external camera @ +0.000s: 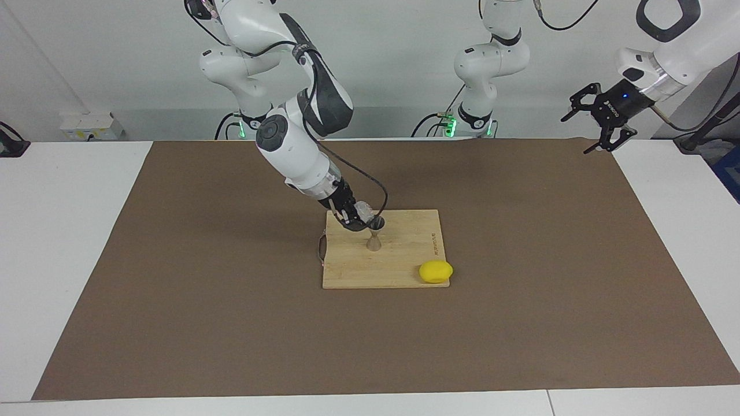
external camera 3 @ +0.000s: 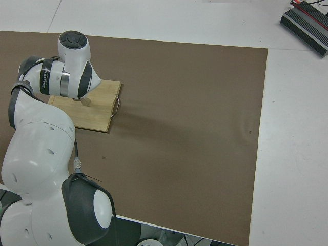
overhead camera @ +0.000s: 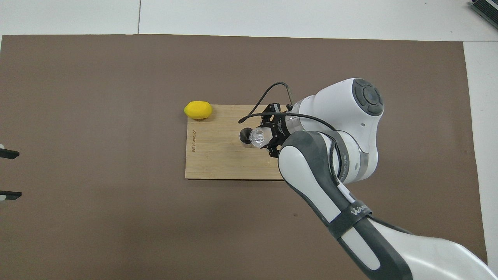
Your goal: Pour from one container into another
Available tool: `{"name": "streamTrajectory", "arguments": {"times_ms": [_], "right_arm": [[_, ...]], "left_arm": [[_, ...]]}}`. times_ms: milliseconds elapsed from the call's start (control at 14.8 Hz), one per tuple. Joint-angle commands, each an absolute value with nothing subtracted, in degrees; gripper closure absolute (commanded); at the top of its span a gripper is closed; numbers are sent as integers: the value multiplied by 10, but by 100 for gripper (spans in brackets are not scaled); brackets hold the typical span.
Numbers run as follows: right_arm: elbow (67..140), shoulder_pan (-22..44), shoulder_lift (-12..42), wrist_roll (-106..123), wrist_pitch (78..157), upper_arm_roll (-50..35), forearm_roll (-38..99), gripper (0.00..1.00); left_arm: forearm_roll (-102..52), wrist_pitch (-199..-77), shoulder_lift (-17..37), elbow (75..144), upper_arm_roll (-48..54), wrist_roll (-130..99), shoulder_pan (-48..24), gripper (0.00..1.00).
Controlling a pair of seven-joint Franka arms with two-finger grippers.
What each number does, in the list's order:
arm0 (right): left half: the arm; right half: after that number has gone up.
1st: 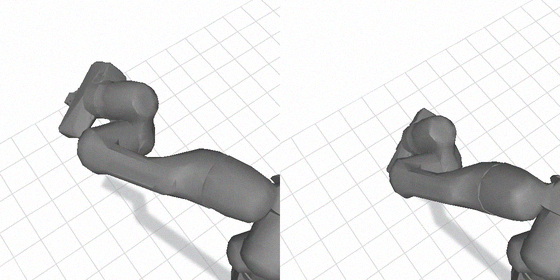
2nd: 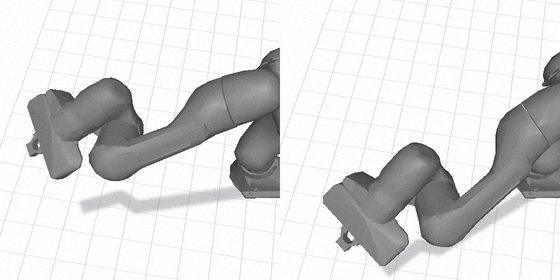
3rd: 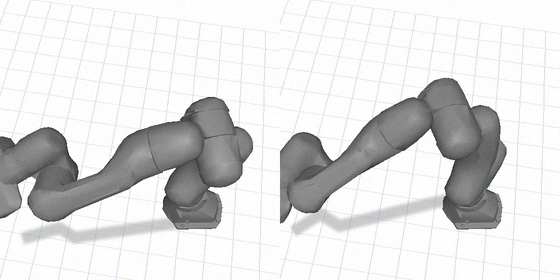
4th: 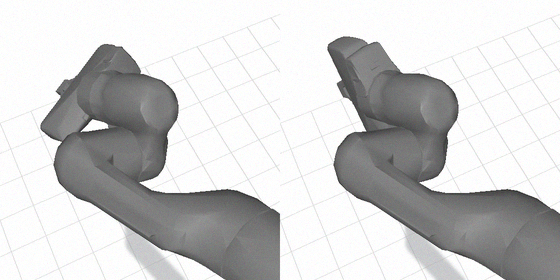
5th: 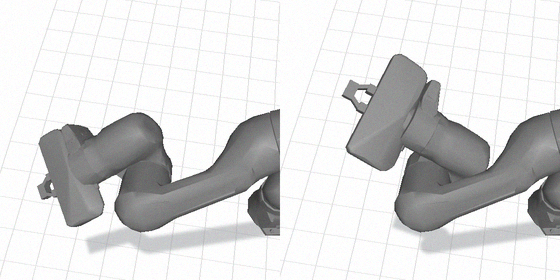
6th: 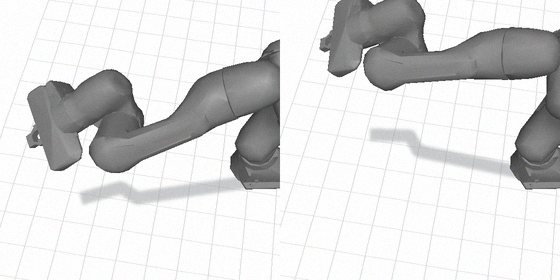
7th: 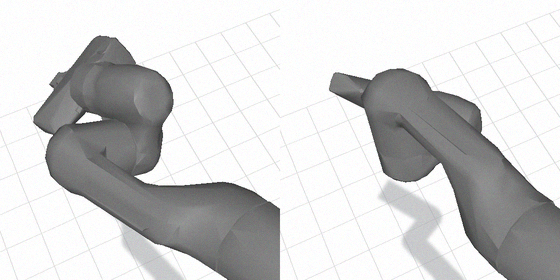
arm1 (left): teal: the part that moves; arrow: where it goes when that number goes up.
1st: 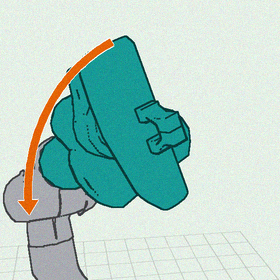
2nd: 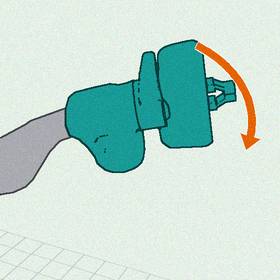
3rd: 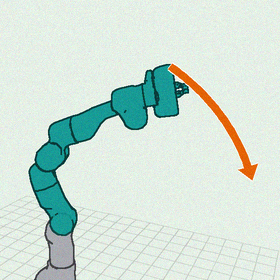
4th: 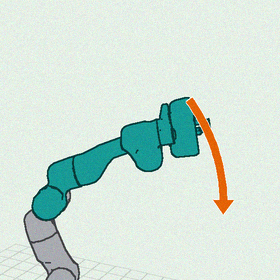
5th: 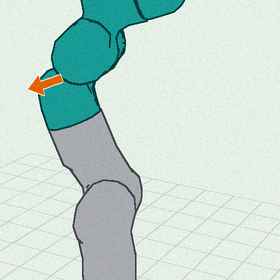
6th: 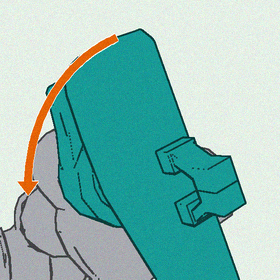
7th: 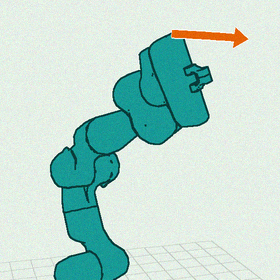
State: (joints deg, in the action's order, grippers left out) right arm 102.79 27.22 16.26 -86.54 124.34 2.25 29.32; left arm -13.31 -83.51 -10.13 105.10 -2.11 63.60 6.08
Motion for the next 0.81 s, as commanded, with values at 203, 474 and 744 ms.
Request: {"name": "streamTrajectory", "arguments": {"times_ms": [203,474,744], "right_arm": [[1014,277,162,-897,1240,25,257,100],[1004,278,163,-910,1237,25,243,100],[1005,287,163,-911,1237,25,233,100]], "left_arm": [[-44,-802,-114,1008,18,434,53,0],[-28,-776,-114,1005,18,292,58,0],[-29,-775,-117,1005,16,98,61,0]]}}
